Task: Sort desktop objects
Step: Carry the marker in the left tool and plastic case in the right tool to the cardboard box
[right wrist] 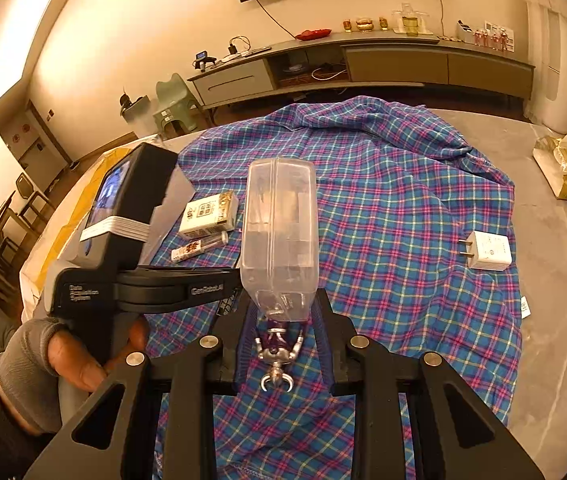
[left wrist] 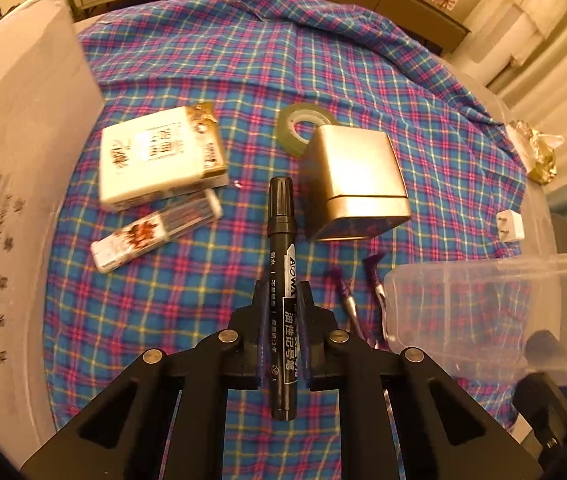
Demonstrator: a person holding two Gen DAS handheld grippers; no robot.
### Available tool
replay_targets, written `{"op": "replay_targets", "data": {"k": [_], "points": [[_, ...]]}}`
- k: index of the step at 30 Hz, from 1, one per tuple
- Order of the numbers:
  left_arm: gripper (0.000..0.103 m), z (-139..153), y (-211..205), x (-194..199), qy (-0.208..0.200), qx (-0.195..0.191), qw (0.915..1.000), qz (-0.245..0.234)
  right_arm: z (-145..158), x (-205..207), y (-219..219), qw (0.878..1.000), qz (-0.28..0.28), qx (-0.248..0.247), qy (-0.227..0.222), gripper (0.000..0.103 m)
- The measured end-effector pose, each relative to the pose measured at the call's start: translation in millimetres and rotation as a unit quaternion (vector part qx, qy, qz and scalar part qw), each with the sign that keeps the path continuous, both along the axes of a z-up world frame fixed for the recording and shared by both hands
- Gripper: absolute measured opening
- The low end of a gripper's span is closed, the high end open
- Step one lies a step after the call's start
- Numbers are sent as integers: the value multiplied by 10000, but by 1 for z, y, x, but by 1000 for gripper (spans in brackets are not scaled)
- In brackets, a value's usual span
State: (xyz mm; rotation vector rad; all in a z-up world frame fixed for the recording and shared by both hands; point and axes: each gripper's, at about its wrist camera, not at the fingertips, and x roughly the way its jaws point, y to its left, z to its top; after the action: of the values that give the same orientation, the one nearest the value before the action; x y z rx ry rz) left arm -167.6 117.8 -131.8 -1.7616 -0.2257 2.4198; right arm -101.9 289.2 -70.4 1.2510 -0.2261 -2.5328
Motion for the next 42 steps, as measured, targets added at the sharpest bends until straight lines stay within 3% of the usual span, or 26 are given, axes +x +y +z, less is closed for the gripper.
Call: {"op": "replay_targets", "data": {"k": [11,19,30,42], "points": [[13,50,-13,31,692,85,9974,-181,6,9,-9,9982,0,-595,114,29],[13,80,-33,63,1096,38,9934,-327,15,31,-28,9968,12,-735,299,29],[13,102,-63,101,1526,-167,9874,-377,20,67,-69,9980,146,-370,483,29],[13,121,-99,114,1824,2,9826,-350,36,85,-100,9975,211,-384,546,29]]}}
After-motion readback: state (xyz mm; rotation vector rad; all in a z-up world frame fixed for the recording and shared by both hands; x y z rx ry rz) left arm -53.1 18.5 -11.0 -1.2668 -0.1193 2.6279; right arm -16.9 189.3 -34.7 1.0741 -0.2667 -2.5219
